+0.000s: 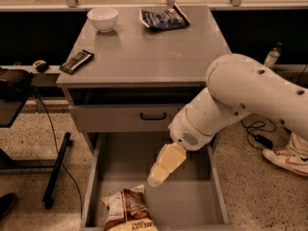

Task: Pick brown chip bag from middle drawer and place on counter

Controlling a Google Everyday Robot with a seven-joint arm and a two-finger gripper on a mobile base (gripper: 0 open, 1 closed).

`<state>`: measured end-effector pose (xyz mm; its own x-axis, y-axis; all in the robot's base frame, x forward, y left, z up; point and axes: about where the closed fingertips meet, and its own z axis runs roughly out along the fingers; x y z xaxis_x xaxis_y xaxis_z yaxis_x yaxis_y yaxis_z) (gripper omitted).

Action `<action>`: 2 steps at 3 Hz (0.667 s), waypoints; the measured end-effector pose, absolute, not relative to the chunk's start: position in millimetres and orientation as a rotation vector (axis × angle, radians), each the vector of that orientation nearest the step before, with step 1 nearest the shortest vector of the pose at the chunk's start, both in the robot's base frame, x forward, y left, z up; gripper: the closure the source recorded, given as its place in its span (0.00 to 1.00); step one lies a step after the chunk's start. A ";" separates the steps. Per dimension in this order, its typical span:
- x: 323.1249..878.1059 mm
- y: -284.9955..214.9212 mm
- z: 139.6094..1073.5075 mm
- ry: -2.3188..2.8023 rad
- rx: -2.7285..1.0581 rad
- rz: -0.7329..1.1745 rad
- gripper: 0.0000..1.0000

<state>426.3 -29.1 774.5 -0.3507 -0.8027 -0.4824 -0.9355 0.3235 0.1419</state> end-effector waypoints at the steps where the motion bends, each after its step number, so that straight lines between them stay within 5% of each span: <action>1: 435.3 -28.1 744.7 2.303 -1.526 0.631 0.00; 2: 452.5 -29.7 645.6 2.429 -1.397 0.768 0.00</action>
Offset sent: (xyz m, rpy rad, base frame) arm 0.0524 -0.0007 -0.3299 0.1508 0.5079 -0.2405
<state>452.5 -29.7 645.6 -0.5163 -0.7311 -0.4461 -0.8546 0.4062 0.3234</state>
